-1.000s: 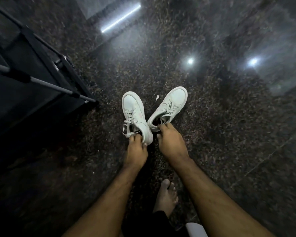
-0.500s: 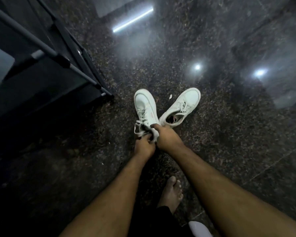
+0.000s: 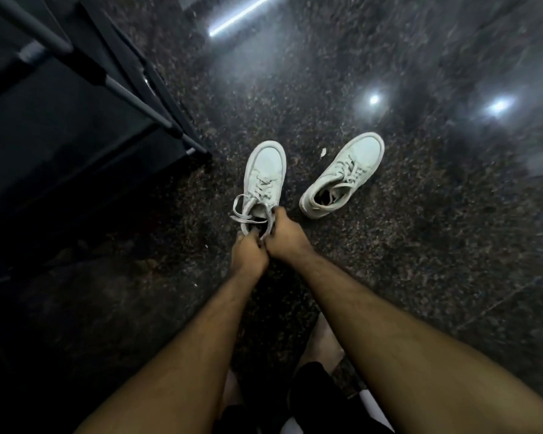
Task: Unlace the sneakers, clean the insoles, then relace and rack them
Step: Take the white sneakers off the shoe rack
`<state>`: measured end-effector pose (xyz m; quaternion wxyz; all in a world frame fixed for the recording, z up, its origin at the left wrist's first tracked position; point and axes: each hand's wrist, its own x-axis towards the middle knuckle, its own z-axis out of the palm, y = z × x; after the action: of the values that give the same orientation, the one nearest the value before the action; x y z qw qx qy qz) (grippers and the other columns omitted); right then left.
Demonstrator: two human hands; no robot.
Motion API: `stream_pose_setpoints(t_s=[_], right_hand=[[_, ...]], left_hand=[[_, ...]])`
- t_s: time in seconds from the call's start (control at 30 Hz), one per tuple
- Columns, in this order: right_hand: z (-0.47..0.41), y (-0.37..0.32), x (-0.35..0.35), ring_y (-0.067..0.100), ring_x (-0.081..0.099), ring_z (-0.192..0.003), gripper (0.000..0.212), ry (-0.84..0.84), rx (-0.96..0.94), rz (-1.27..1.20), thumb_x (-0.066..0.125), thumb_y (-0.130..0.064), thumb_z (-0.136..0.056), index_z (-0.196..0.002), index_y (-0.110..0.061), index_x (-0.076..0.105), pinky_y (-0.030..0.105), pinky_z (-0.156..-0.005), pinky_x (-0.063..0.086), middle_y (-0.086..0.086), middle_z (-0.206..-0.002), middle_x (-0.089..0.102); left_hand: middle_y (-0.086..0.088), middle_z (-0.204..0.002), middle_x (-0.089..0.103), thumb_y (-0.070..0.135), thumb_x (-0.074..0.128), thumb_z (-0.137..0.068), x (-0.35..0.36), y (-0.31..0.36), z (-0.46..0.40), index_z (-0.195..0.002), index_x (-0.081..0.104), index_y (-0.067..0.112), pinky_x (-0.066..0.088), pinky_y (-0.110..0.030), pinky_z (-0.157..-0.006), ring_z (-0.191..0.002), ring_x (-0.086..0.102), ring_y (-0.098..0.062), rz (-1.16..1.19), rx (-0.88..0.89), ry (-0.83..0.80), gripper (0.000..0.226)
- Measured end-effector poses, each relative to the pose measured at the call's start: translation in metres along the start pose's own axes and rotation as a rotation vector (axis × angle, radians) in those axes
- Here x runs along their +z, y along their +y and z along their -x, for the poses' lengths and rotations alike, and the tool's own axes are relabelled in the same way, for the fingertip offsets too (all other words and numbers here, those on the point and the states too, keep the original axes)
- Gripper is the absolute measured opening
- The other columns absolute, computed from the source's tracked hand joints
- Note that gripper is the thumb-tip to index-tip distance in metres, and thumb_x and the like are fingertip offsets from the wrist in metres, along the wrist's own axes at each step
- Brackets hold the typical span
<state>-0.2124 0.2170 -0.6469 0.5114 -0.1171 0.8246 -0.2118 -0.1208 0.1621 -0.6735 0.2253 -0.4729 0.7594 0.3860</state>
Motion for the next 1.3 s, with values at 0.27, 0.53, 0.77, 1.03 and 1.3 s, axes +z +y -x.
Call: stream_pose_setpoints(t_s=[0.27,0.53,0.77,1.03,1.3], right_hand=[[0.070,-0.076,-0.053,0.033,0.057,-0.118,0.046,0.255,-0.118,-0.048,0.054,-0.010,-0.088,-0.133,-0.008,0.050,0.041,-0.100,0.045,0.017,-0.127,0.061],[0.258,-0.200,-0.125,0.024,0.056,-0.120,0.046,0.425,-0.374,-0.091,0.054,-0.009,-0.091,-0.137,-0.011,0.052,0.040,-0.105,0.044,0.009,-0.132,0.059],[0.413,-0.318,-0.111,0.021,0.056,-0.119,0.045,0.414,-0.630,-0.084,0.058,-0.015,-0.093,-0.137,-0.011,0.052,0.035,-0.101,0.046,0.008,-0.131,0.058],[0.482,-0.419,-0.024,0.024,0.057,-0.117,0.042,0.269,-0.855,0.023,0.058,-0.014,-0.093,-0.134,-0.007,0.052,0.036,-0.099,0.047,0.010,-0.127,0.058],[0.472,-0.500,0.062,0.030,0.056,-0.115,0.047,0.106,-1.042,0.445,0.057,-0.011,-0.089,-0.136,-0.012,0.051,0.040,-0.089,0.049,0.008,-0.134,0.052]], left_hand=[[-0.017,-0.127,0.064,0.005,0.061,-0.092,-0.085,0.059,0.061,-0.125,0.065,0.003,0.039,-0.031,-0.104,-0.120,0.058,-0.031,0.377,0.132,0.347,0.033],[0.001,-0.125,0.069,0.023,0.053,-0.087,-0.261,0.115,0.231,-0.127,0.066,0.017,0.050,-0.042,-0.103,-0.116,0.064,-0.015,0.699,0.253,0.517,0.042],[0.000,-0.128,0.066,0.017,0.055,-0.092,-0.387,0.097,0.387,-0.128,0.064,0.014,0.049,-0.041,-0.103,-0.119,0.061,-0.013,0.689,0.273,0.700,0.038],[-0.003,-0.127,0.065,0.018,0.056,-0.091,-0.475,0.006,0.456,-0.130,0.063,0.013,0.052,-0.044,-0.099,-0.115,0.063,-0.015,0.766,0.175,0.887,0.040],[-0.010,-0.144,0.048,0.015,0.066,-0.092,-0.530,-0.106,0.443,-0.144,0.047,0.010,0.049,-0.046,-0.104,-0.125,0.055,-0.023,0.773,-0.001,0.838,0.056]])
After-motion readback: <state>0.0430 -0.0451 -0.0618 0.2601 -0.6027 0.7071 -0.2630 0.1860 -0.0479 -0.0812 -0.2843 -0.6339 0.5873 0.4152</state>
